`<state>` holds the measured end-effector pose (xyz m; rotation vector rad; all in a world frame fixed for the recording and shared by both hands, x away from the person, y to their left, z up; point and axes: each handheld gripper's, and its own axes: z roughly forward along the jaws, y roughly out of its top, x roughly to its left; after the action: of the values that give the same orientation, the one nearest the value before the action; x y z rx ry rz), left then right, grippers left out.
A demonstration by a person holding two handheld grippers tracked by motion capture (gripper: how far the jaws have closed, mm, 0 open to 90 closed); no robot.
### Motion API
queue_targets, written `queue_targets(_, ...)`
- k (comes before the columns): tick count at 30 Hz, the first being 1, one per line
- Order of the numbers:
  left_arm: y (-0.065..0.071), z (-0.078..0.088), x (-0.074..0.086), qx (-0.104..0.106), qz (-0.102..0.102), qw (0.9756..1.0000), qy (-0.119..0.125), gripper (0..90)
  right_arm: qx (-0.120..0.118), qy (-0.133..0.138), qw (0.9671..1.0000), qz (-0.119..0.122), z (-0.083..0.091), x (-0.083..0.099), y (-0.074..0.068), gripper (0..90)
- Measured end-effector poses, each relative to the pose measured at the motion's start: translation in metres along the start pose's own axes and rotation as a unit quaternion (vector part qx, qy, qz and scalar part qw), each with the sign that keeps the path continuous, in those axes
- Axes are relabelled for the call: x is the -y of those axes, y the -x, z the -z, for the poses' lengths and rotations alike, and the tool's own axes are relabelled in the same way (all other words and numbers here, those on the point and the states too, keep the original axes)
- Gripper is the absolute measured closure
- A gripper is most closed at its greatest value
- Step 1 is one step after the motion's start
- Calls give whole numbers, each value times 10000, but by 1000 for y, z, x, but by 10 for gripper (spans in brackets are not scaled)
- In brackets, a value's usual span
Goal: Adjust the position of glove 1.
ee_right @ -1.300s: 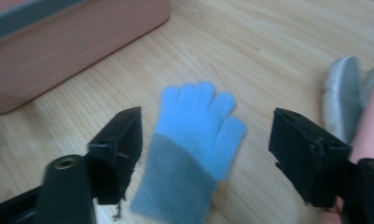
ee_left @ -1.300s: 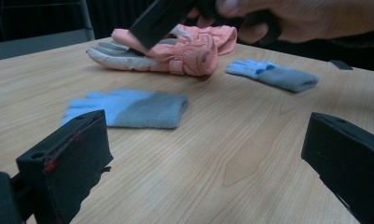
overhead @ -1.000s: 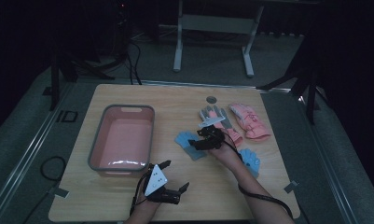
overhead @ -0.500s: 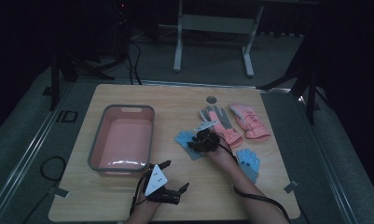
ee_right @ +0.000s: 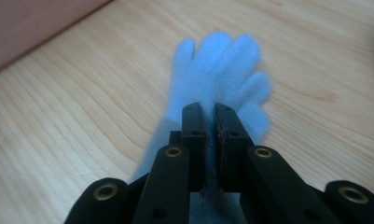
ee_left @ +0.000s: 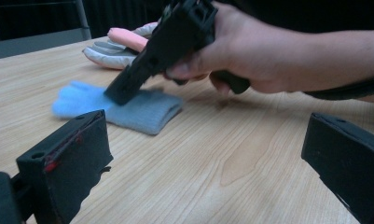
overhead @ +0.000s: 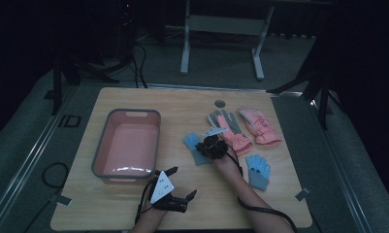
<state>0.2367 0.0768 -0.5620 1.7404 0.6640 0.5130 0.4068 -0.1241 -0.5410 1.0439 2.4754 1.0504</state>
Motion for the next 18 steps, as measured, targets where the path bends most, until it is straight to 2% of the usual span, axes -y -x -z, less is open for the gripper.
queue_targets(1, 0, 0, 0, 0, 3, 10000, 4, 13, 7, 92, 9999, -136, 7, -1, 0, 843)
queue_targets(4, 0, 0, 0, -3, 2, 10000, 3, 13, 52, 302, 9989, -349, 28, -4, -3, 843)
queue_targets(8, 0, 0, 0, -5, 2, 10000, 6, 13, 256, 547, 9969, -506, 60, -4, -10, 842)
queue_targets(12, 0, 0, 0, -9, 3, 10000, 6, 13, 502, 725, 9932, -762, 87, 2, -14, 843)
queue_targets(14, 0, 0, 0, -10, 3, 10000, 8, 13, 588, 749, 9922, -805, 93, 5, -15, 843)
queue_targets(15, 0, 0, 0, -9, 3, 10000, 6, 13, 707, 792, 9897, -956, 104, 11, -18, 843)
queue_targets(18, 0, 0, 0, -9, 2, 10000, 0, 13, 829, 802, 9869, -1132, 114, 21, -21, 843)
